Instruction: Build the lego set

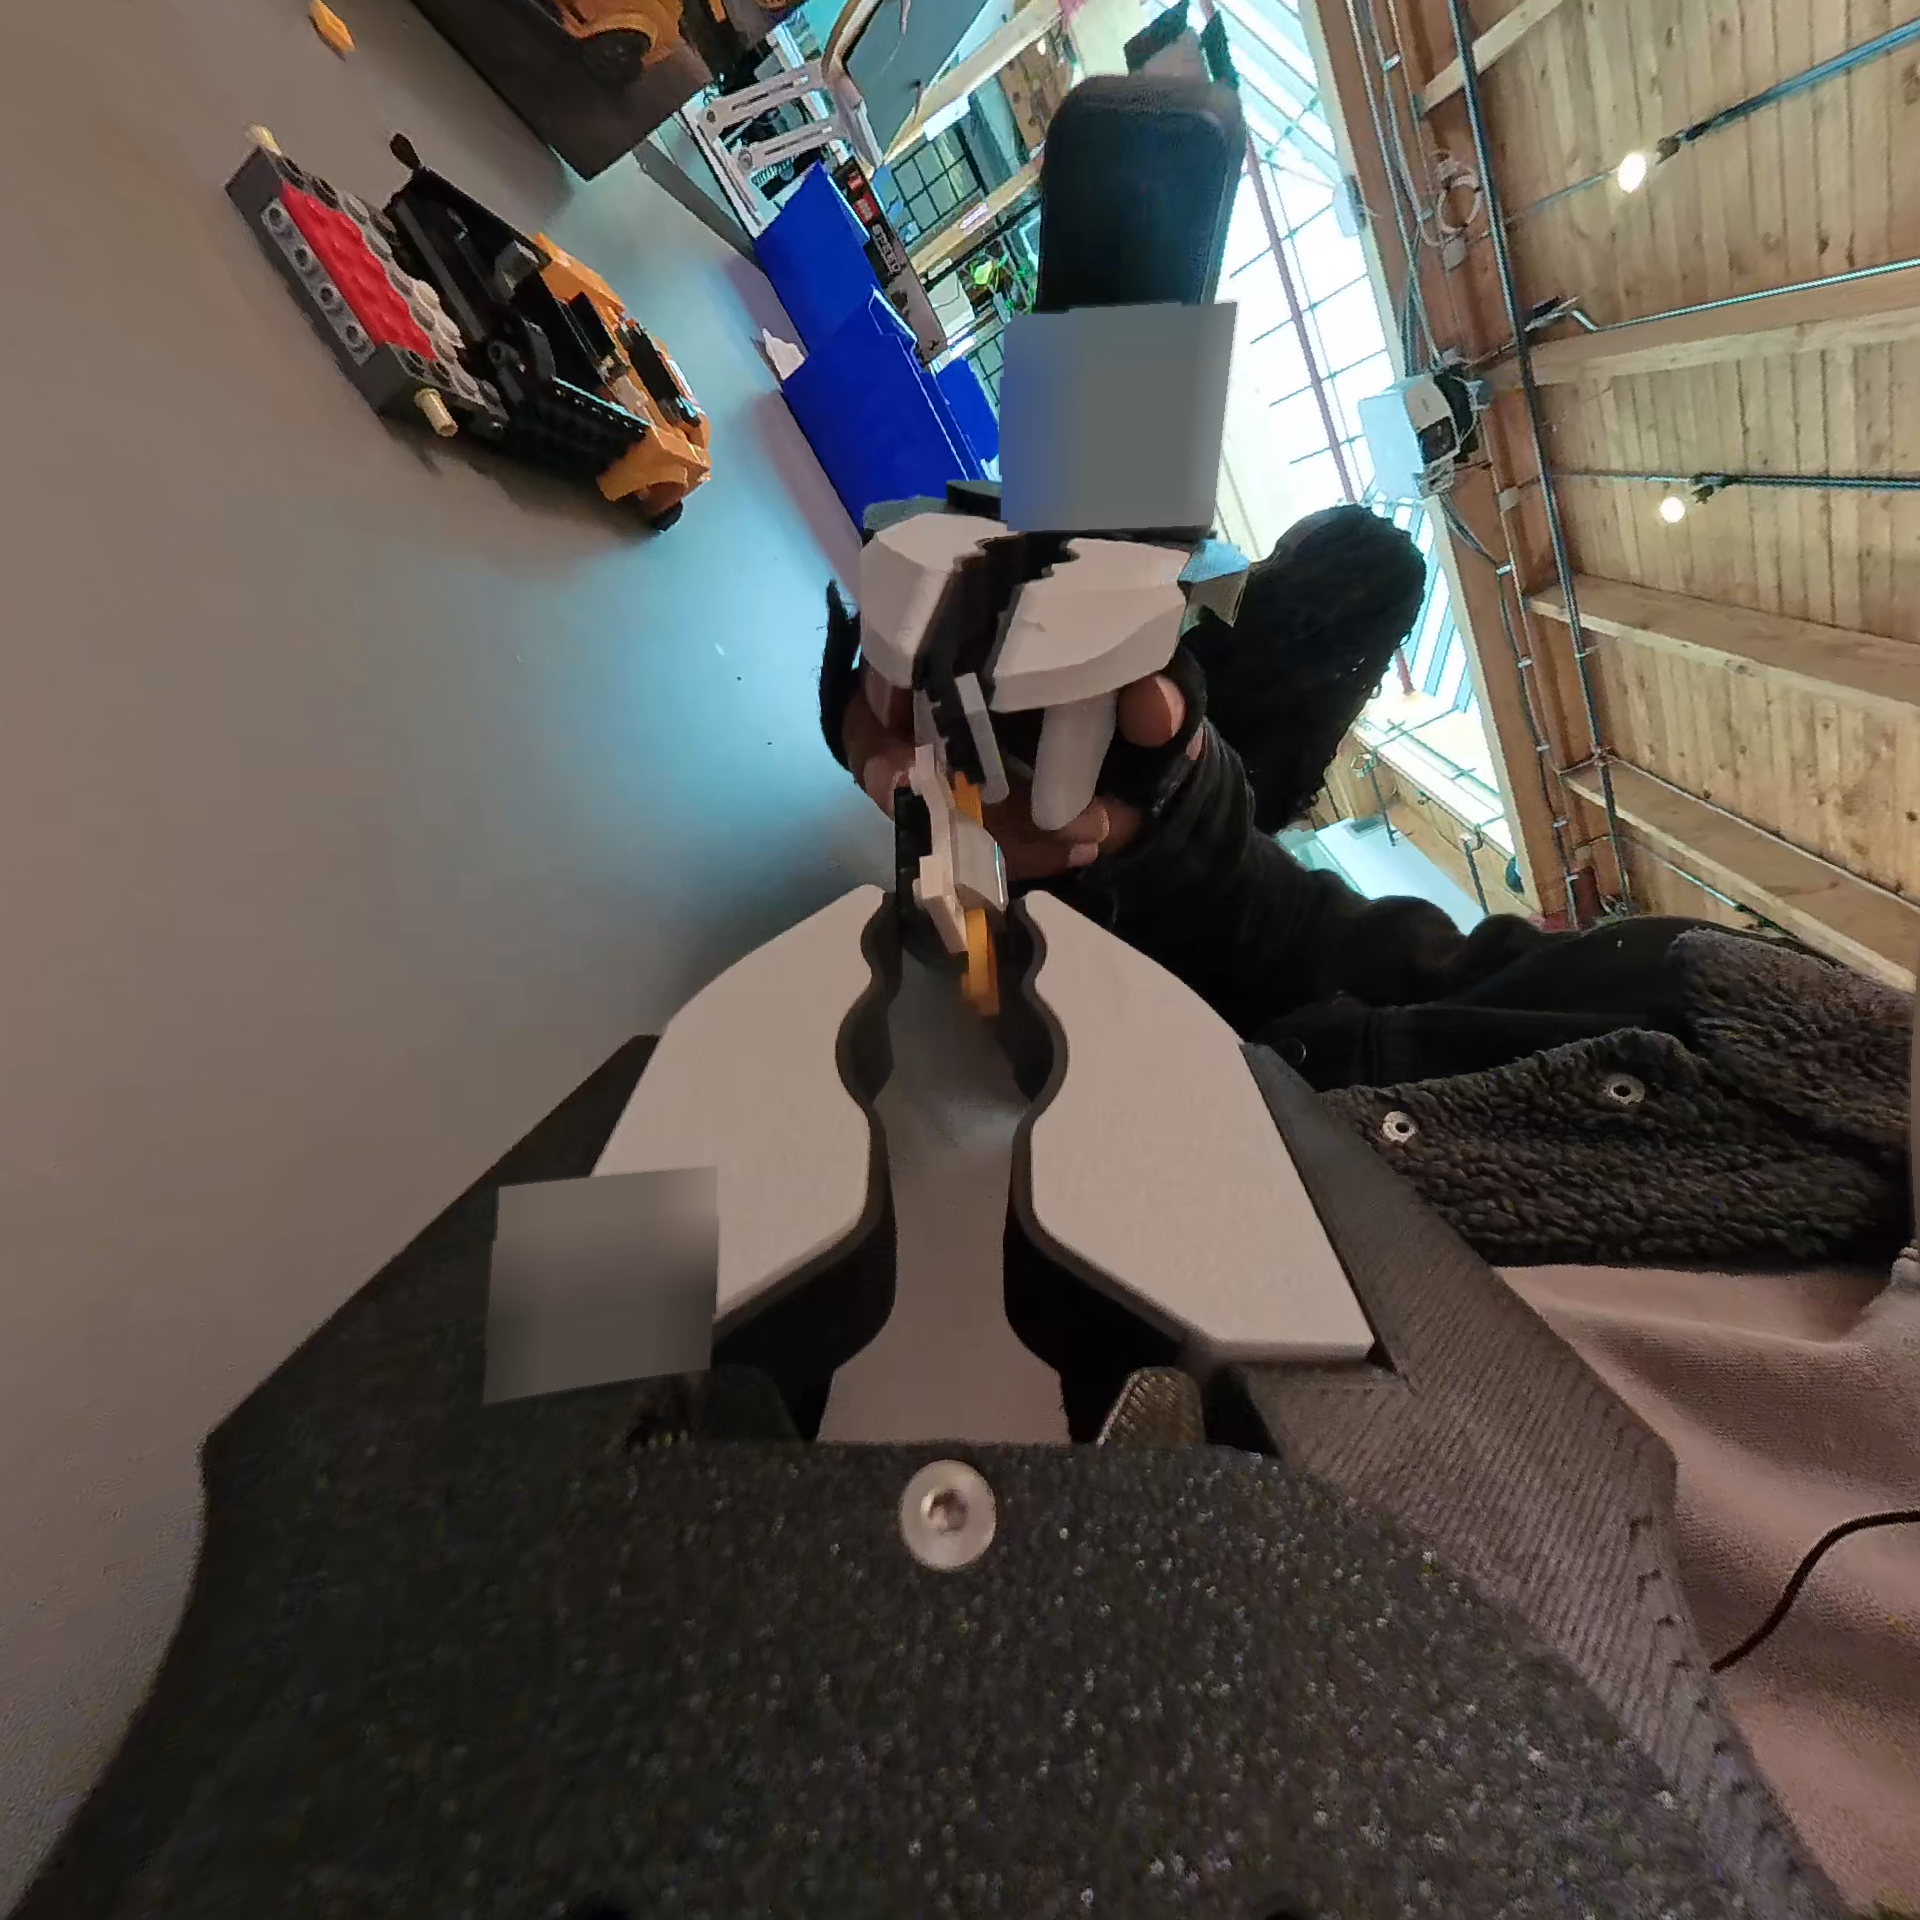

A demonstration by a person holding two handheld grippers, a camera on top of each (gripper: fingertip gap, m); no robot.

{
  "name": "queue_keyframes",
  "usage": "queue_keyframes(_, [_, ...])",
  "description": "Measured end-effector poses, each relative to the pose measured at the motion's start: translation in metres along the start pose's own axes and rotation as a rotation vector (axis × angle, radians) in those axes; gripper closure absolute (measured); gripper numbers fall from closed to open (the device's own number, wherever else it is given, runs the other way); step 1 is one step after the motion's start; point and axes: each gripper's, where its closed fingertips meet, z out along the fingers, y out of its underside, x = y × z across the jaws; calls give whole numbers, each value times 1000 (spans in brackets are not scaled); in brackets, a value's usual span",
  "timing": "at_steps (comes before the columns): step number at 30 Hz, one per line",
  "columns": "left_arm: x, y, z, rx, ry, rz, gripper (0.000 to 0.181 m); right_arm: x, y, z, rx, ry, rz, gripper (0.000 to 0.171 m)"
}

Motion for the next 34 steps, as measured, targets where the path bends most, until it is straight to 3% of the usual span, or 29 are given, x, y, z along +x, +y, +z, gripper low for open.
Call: queue_keyframes(34, [3, -17, -9, 104, 26, -24, 164, -1, -12, 5, 149, 96, -73, 161])
